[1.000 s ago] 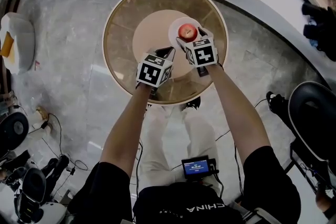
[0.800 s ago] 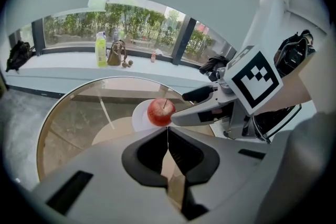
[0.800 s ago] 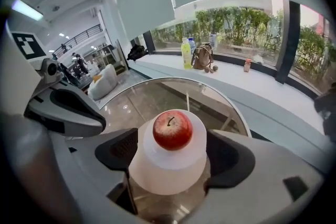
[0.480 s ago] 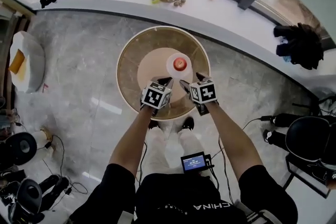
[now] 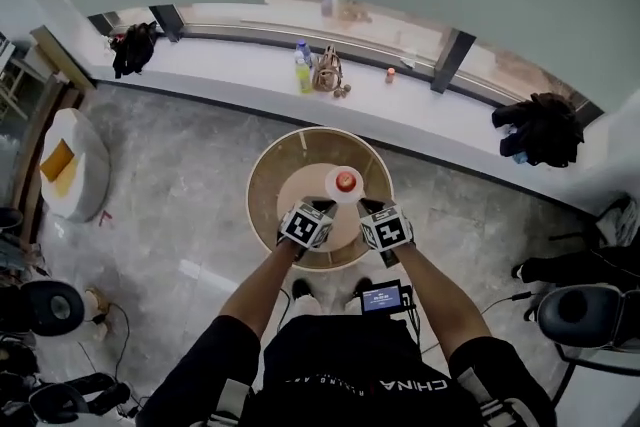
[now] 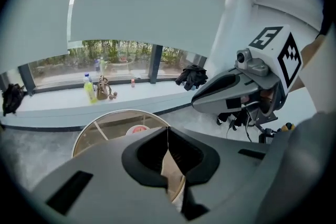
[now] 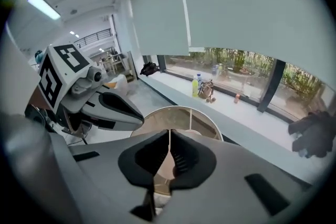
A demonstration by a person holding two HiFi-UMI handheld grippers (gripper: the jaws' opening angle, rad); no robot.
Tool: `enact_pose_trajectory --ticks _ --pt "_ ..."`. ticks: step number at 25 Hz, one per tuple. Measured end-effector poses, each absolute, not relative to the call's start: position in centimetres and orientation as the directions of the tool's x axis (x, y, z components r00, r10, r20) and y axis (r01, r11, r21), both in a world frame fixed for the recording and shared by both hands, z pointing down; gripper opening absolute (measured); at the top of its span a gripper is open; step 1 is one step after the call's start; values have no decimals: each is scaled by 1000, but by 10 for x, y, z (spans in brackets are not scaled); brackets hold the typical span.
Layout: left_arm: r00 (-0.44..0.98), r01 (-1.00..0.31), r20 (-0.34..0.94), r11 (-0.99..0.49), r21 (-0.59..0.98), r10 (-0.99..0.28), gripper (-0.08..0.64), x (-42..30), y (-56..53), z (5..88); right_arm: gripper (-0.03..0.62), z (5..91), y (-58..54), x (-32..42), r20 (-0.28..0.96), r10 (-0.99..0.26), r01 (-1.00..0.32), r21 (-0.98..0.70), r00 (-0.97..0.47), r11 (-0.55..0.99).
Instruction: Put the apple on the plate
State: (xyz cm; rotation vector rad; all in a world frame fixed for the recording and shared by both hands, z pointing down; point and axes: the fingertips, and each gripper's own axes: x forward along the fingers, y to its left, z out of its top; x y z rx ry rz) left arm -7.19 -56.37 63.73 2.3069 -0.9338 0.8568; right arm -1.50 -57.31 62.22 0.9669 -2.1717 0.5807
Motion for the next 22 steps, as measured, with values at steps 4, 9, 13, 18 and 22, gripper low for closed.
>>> enact_pose_trajectory --ticks 4,9,13,18,22 --pt "559 -750 701 -630 201 -442 18 -78 -545 626 31 614 -559 -6 741 -474 -801 -141 -475 582" --pt "555 -752 687 -635 175 -468 18 -70 -541 609 31 593 -562 7 729 -516 -818 -104 -449 565" --pt "554 -748 688 -642 165 -469 18 -66 -535 601 29 586 -559 15 722 -529 -821 -93 -445 563" --pt "540 -771 703 -608 191 -463 18 -46 -517 617 31 606 -539 39 740 -480 -793 -118 -472 598" --pt "505 -804 722 -562 193 -474 18 -37 -495 628 31 629 -529 57 755 -428 -763 -146 -497 630"
